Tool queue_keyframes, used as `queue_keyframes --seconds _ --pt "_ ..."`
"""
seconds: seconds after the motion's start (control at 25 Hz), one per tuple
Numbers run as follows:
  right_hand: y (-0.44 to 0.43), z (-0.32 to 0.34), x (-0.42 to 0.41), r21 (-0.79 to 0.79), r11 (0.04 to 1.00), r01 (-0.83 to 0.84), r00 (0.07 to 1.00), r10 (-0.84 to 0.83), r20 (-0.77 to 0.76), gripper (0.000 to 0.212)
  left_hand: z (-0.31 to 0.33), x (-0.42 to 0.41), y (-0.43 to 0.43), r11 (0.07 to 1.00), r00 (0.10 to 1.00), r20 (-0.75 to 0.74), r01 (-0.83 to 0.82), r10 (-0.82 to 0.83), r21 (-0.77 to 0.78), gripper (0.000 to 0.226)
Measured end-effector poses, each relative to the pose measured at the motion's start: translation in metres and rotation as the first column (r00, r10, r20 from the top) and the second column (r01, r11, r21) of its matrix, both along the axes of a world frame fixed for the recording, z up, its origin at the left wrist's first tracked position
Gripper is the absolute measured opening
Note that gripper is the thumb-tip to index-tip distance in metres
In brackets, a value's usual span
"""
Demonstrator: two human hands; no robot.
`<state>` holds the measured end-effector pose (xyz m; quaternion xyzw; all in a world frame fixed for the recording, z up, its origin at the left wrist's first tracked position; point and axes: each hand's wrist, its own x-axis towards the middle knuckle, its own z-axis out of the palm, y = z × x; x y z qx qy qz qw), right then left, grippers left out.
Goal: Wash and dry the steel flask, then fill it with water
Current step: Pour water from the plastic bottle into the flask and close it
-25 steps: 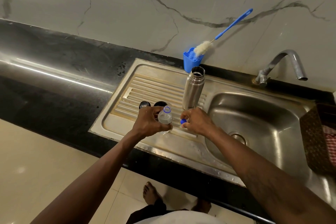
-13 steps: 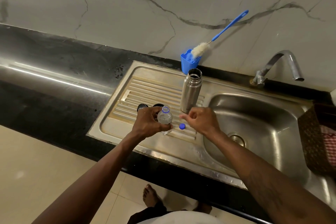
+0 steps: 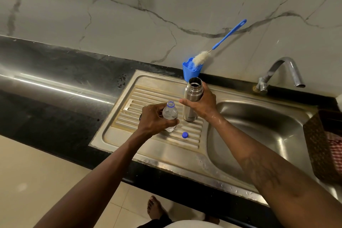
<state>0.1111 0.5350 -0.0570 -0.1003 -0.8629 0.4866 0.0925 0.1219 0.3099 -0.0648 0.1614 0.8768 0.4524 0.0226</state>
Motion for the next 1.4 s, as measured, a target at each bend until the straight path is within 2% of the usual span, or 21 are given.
queue_keyframes --seconds 0.04,0.12,0.32,0.52,0.84,1.12,1.4 --pt "0.001 0.001 0.001 0.033 0.999 0.041 0.999 -0.041 -0.024 0.086 0.002 -0.001 0.003 1.000 1.000 -0.012 0.000 0.000 -0.007 0.039" --pt "0.009 0.003 0.009 0.045 0.995 0.086 0.995 -0.084 -0.048 0.075 0.009 -0.004 0.009 1.000 0.999 -0.036 0.006 -0.007 -0.019 0.038" --pt "0.063 0.008 0.047 0.100 0.985 0.140 0.988 -0.132 -0.078 0.075 0.030 -0.009 0.053 0.994 0.992 -0.077 0.093 -0.098 -0.060 0.034" --pt "0.130 0.013 0.095 0.231 0.964 0.135 0.990 -0.120 -0.078 0.072 0.050 0.002 0.128 0.978 0.968 -0.160 0.174 -0.191 -0.112 0.042" --pt "0.202 0.013 0.141 0.320 0.931 0.177 0.984 -0.170 -0.050 0.067 0.058 0.016 0.227 0.920 0.884 -0.267 0.340 -0.383 -0.194 0.028" --pt "0.227 0.010 0.147 0.344 0.920 0.187 0.981 -0.192 -0.021 0.073 0.070 0.006 0.261 0.856 0.784 -0.393 0.324 -0.481 -0.402 0.019" --pt "0.229 0.005 0.144 0.335 0.916 0.220 0.975 -0.210 -0.068 0.071 0.075 -0.006 0.273 0.800 0.744 -0.426 0.237 -0.514 -0.551 0.042"
